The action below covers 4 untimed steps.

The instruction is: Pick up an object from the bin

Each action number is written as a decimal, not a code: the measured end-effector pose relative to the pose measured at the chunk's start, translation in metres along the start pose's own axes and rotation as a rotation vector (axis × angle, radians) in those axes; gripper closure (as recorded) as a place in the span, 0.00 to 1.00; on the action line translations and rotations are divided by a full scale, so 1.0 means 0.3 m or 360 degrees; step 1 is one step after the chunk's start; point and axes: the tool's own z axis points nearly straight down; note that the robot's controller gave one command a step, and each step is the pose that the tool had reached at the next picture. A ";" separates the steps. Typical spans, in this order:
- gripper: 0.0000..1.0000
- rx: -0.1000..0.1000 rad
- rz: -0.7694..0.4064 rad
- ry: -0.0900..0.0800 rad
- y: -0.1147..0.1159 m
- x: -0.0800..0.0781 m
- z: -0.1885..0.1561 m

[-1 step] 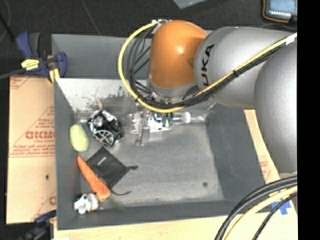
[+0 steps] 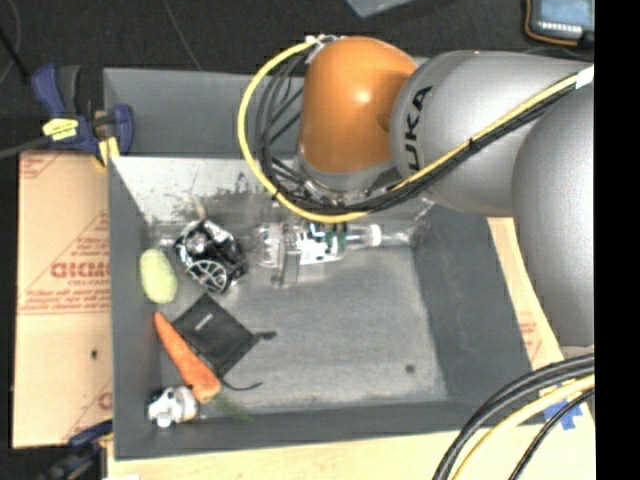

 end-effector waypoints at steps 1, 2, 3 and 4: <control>0.00 0.0000 -0.0008 -0.0008 0.052 0.028 0.111; 0.00 0.0001 -0.0030 0.0012 0.106 0.039 0.177; 0.00 -0.0006 -0.0034 -0.0012 0.141 0.000 0.097; 0.00 0.0000 0.0003 -0.0002 0.130 -0.006 0.148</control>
Offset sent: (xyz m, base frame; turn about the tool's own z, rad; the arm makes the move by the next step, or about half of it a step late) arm -0.0078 0.0466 -0.0283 -0.0262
